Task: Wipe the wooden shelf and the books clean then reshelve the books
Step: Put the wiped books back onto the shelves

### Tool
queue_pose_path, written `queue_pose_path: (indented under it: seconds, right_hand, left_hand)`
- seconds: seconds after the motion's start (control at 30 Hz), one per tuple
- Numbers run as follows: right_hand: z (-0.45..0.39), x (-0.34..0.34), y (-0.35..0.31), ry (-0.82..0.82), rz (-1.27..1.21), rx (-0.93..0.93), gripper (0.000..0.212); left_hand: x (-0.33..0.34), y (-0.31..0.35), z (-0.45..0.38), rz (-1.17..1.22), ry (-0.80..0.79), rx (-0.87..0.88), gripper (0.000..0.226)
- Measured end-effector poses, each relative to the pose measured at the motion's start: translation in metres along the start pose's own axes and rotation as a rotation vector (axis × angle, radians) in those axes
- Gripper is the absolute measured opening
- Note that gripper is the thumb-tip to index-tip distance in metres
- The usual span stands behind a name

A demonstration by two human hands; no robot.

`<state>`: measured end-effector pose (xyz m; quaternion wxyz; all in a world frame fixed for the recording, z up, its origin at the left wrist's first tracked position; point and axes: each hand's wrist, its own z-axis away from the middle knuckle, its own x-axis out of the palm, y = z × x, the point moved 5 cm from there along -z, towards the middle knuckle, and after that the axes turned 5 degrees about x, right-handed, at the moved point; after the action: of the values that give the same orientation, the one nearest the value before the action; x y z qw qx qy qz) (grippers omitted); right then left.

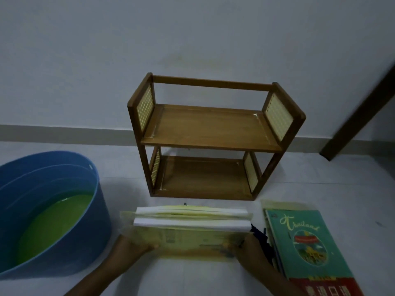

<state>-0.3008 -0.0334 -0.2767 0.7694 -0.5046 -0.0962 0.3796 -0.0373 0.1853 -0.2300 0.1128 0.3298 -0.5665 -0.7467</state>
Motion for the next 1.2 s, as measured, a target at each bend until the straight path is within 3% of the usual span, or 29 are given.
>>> queue_pose_path:
  seconds: [0.07,0.13,0.27,0.3,0.37,0.4,0.5,0.57,0.67,0.73,1.07,1.2]
  right_hand:
    - [0.002,0.002,-0.009,-0.019,0.011,-0.003,0.042]
    - [0.013,-0.001,-0.026,-0.054,-0.018,0.003,0.046]
    - [0.031,-0.015,-0.063,-0.149,-0.044,-0.034,0.095]
    - [0.04,-0.022,-0.076,-0.176,-0.072,-0.044,0.097]
    - [0.054,-0.032,-0.101,-0.199,-0.129,-0.111,0.073]
    - [0.062,-0.04,-0.112,-0.178,-0.125,-0.153,0.073]
    - [0.081,-0.064,-0.148,-0.112,-0.123,-0.192,0.097]
    - [0.086,-0.081,-0.179,0.011,-0.077,-0.257,0.09]
    - [0.079,-0.101,-0.225,0.185,-0.047,-0.334,0.049]
    - [0.071,-0.11,-0.252,0.27,-0.039,-0.386,0.034]
    - [-0.007,-0.119,-0.317,0.316,0.13,-0.296,0.022]
    - [-0.027,-0.11,-0.316,0.327,0.183,-0.309,0.028]
  left_hand:
    - [0.002,-0.006,-0.001,0.014,0.006,-0.02,0.057]
    - [0.005,0.003,-0.001,0.051,-0.022,-0.012,0.044]
    - [-0.003,0.04,0.0,0.099,-0.077,-0.017,0.08]
    - [-0.004,0.056,0.001,0.115,-0.095,0.001,0.078]
    - [-0.01,0.083,0.001,0.117,-0.121,0.028,0.062]
    - [-0.014,0.099,0.0,0.122,-0.112,0.042,0.059]
    - [-0.025,0.15,-0.004,0.152,-0.054,0.112,0.068]
    - [-0.03,0.184,-0.013,0.126,0.041,0.143,0.062]
    - [-0.034,0.228,-0.035,0.086,0.116,0.196,0.034]
    - [-0.035,0.252,-0.054,0.057,0.123,0.223,0.026]
    - [-0.037,0.27,-0.17,-0.041,0.146,0.073,0.024]
    - [-0.035,0.265,-0.19,-0.141,0.202,0.11,0.023]
